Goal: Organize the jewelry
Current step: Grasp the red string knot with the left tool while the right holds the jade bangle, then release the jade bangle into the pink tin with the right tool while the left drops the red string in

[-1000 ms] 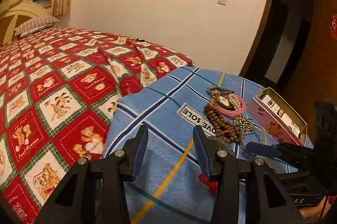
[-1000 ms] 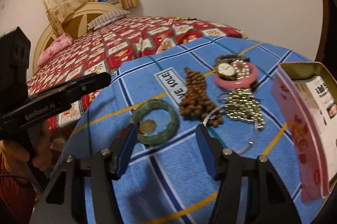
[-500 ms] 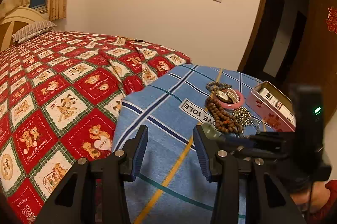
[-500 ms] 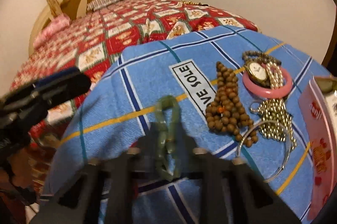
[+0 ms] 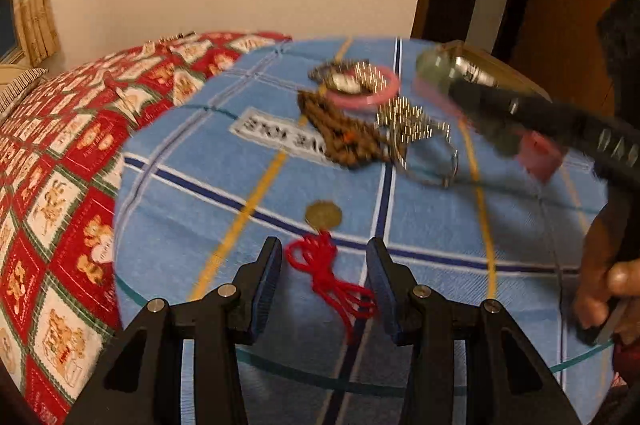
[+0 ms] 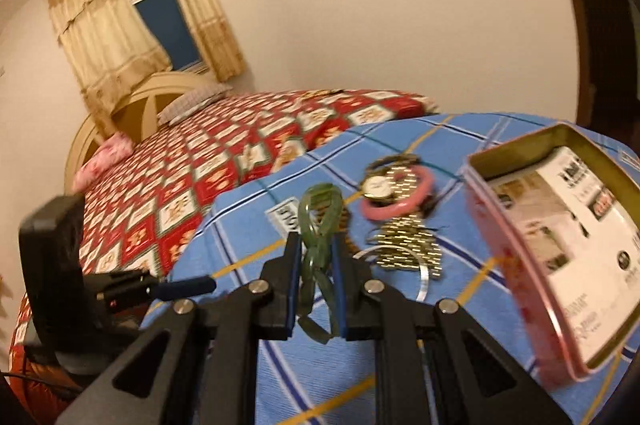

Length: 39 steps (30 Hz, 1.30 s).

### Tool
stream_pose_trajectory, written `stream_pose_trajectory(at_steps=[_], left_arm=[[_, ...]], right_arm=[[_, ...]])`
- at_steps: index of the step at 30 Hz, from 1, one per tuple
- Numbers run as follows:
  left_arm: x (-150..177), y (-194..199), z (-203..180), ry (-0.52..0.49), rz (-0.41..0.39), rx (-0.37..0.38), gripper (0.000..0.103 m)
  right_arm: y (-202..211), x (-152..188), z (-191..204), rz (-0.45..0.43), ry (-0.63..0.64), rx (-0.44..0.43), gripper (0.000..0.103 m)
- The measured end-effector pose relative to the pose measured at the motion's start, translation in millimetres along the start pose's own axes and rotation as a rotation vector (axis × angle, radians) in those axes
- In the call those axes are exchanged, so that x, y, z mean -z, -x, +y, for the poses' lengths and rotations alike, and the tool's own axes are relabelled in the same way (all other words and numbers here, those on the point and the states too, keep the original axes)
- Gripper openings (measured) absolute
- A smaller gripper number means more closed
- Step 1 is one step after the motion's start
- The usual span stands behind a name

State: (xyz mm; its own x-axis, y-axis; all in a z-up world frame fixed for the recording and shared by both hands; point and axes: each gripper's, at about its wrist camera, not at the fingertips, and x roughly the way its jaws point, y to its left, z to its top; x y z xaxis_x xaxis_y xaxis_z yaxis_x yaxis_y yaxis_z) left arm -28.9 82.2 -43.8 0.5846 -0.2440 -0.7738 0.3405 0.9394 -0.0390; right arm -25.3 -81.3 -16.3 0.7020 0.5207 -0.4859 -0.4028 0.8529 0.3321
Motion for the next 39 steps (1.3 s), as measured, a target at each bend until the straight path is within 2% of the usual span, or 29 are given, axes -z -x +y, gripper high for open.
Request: stream_pose_trajectory(at_steps=[2,3,4,6,12,17,23,28,32,39], left_arm=[[2.6,-4.3,-3.6,-0.021,0.004,-0.023,0.042],[2.4,-3.8,-5.3,-0.033,0.003,-0.018,0.033],[1.4,-2.9,-6.4,-0.043,0.006,-0.001,0.02],[0.6,-3.8,-5.2,-0.05,0.009,-0.011,0.007],[1.9,-3.1,-0.3,0.003,-0.026,-0.026,0.005],[-5.3,15.1,10.8,0.08,-0.134,-0.002,0.004],[-20.7,37.1,5.1,0.076,-0.224,-0.015,0.004],[-33.1,60.6,-8.2,0.057,-0.327,0.031,0.004],[-52.1,74.1,-28.4,0.024,-0.407,0.105,0.004],[-92.6,56.3,-79.1,-0.036,-0.443,0.228,0.004]], right_arm=[[-1.0,-0.7,-6.6,-0.002,-0.02,0.01,0.018],[-0.7,-1.1,-9.5,-0.006,-0.03,0.016,0.018],[1.7,-0.9,-10.8,-0.013,-0.034,0.021,0.018],[6.9,-1.9,-16.4,-0.036,-0.042,0.031,0.018],[22.0,-5.0,-24.5,-0.1,-0.05,0.072,0.018],[31.5,-6.7,-30.6,-0.148,-0.053,0.117,0.018],[34.9,-7.8,-39.5,-0.176,-0.077,0.145,0.018],[44.7,-8.8,-44.9,-0.217,-0.073,0.179,0.018],[59.6,-11.0,-54.3,-0.267,-0.053,0.243,0.018],[82.6,-12.1,-98.2,-0.298,-0.091,0.373,0.018]])
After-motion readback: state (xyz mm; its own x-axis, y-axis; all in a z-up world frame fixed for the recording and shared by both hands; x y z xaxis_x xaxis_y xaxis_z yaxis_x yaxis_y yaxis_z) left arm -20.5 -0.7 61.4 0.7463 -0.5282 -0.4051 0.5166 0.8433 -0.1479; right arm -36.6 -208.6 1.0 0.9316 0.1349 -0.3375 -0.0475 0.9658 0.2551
